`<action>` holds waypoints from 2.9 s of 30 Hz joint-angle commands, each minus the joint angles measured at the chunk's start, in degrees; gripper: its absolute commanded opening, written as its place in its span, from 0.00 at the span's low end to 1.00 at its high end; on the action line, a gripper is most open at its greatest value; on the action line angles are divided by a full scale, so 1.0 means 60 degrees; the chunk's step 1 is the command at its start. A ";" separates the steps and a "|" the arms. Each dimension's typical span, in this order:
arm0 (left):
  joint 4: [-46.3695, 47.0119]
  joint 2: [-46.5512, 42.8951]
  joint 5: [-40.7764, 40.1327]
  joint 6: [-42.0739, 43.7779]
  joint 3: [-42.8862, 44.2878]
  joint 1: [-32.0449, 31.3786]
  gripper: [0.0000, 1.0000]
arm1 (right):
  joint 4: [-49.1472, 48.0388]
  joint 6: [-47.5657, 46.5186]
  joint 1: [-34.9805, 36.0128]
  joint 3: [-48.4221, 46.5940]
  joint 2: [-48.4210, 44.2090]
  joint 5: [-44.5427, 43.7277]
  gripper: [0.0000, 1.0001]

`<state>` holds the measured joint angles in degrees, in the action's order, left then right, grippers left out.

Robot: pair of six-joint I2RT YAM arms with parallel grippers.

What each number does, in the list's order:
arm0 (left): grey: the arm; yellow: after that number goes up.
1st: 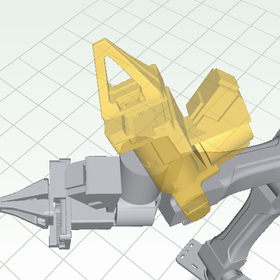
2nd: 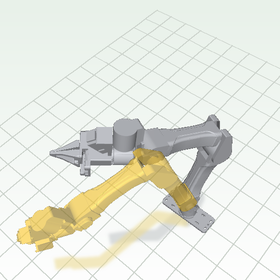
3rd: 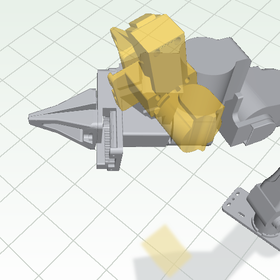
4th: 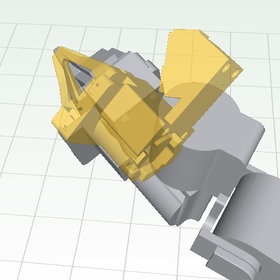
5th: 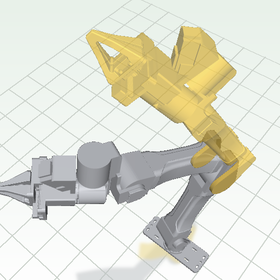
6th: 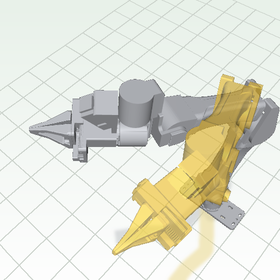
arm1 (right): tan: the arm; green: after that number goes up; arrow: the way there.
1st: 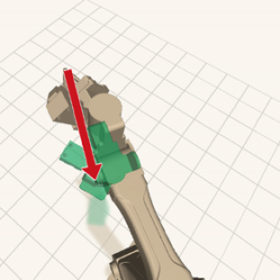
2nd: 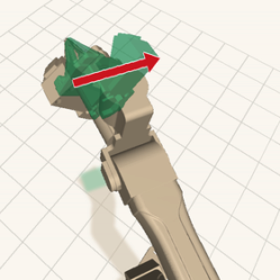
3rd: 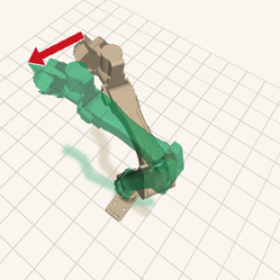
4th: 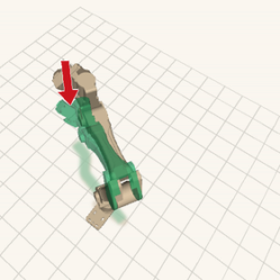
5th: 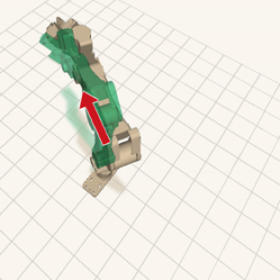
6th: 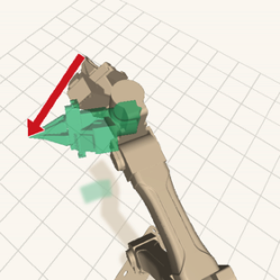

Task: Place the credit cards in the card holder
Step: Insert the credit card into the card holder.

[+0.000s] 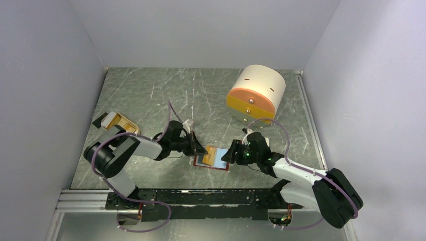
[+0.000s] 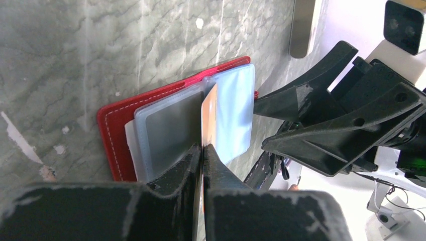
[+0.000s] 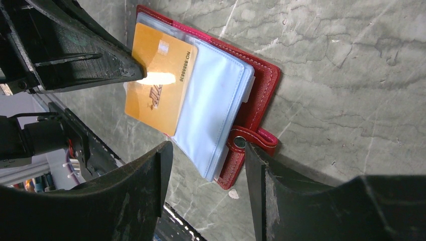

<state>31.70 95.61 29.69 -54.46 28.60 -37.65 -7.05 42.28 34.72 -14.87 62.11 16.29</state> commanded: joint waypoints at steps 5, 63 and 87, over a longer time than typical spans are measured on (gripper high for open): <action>0.0562 0.0178 -0.0525 -0.0162 -0.0353 -0.0259 0.09 | -0.0095 0.0072 0.0062 0.0197 0.0045 -0.0065 0.58; -0.1457 -0.1275 -0.2322 -0.0444 0.0218 -0.1401 0.44 | 0.1265 0.0423 0.0161 -0.0821 -0.1060 -0.0277 0.58; -0.2002 0.0324 -0.2029 0.0125 0.1554 -0.1895 0.09 | 0.0894 0.0132 0.0175 -0.0605 -0.0323 -0.1055 0.57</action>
<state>20.86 96.36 17.15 -54.96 35.64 -48.21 -0.97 44.56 35.48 -19.07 59.59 12.93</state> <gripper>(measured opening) 0.093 0.574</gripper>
